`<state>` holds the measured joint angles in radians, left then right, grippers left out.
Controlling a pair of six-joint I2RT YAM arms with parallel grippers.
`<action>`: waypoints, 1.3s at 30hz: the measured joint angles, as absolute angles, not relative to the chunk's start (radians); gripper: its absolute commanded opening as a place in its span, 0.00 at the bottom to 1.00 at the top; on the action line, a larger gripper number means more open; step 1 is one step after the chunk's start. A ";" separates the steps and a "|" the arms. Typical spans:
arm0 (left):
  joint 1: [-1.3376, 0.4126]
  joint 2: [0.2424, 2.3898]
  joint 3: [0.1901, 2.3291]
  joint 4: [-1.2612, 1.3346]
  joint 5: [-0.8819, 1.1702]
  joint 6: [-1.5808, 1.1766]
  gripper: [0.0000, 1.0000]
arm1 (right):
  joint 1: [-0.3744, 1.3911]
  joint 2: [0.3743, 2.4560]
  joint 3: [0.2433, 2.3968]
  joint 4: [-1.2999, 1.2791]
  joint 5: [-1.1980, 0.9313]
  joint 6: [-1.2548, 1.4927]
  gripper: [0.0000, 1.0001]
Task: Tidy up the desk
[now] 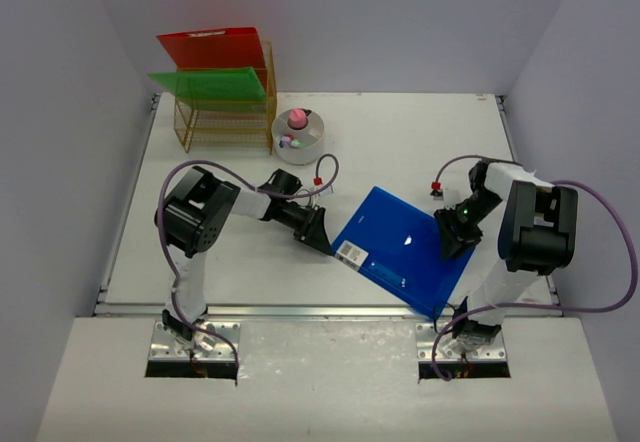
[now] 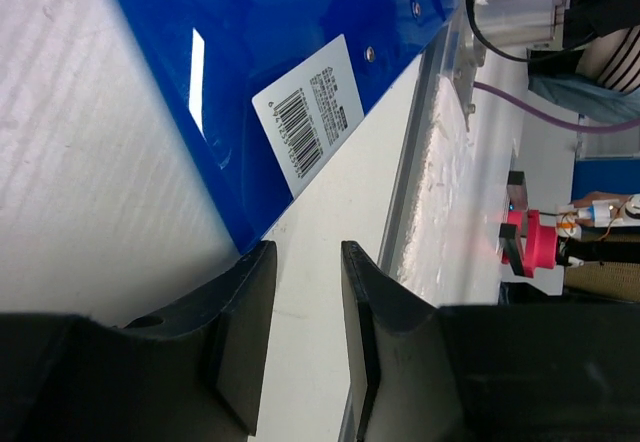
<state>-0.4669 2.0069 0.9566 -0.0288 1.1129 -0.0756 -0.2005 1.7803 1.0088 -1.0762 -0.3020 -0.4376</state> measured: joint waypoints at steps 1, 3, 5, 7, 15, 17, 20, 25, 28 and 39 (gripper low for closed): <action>-0.466 2.013 0.963 -0.026 1.112 -0.075 0.31 | -0.200 1.780 1.009 -1.076 -0.300 -0.438 0.43; -0.461 2.025 0.974 -0.025 1.112 -0.070 0.31 | -0.200 1.781 1.009 -1.076 -0.297 -0.438 0.43; -0.453 2.039 0.987 -0.033 1.111 -0.060 0.31 | -0.200 1.781 1.009 -1.076 -0.296 -0.438 0.43; -0.442 2.049 1.003 -0.051 1.110 -0.046 0.31 | -0.200 1.781 1.009 -1.076 -0.295 -0.438 0.43; -0.416 2.051 1.047 -0.119 1.107 0.028 0.31 | -0.200 1.785 1.009 -1.075 -0.295 -0.438 0.43; -0.416 2.052 1.054 -0.127 1.109 0.035 0.31 | -0.200 1.787 1.009 -1.075 -0.295 -0.438 0.42; -0.416 2.068 1.073 -0.132 1.112 0.038 0.31 | -0.200 1.791 1.009 -1.075 -0.295 -0.438 0.42; -0.416 2.104 1.100 -0.133 1.133 0.033 0.30 | -0.200 1.797 1.009 -1.075 -0.295 -0.438 0.43; -0.416 2.119 1.116 -0.133 1.149 0.026 0.29 | -0.200 1.799 1.009 -1.075 -0.295 -0.438 0.43; -0.430 2.155 1.157 -0.169 1.209 0.042 0.28 | -0.200 1.806 1.012 -1.075 -0.295 -0.437 0.42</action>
<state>-0.4301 2.1555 1.1566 -0.1689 1.2090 0.0420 -0.2005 1.8062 1.0118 -1.0748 -0.2955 -0.4374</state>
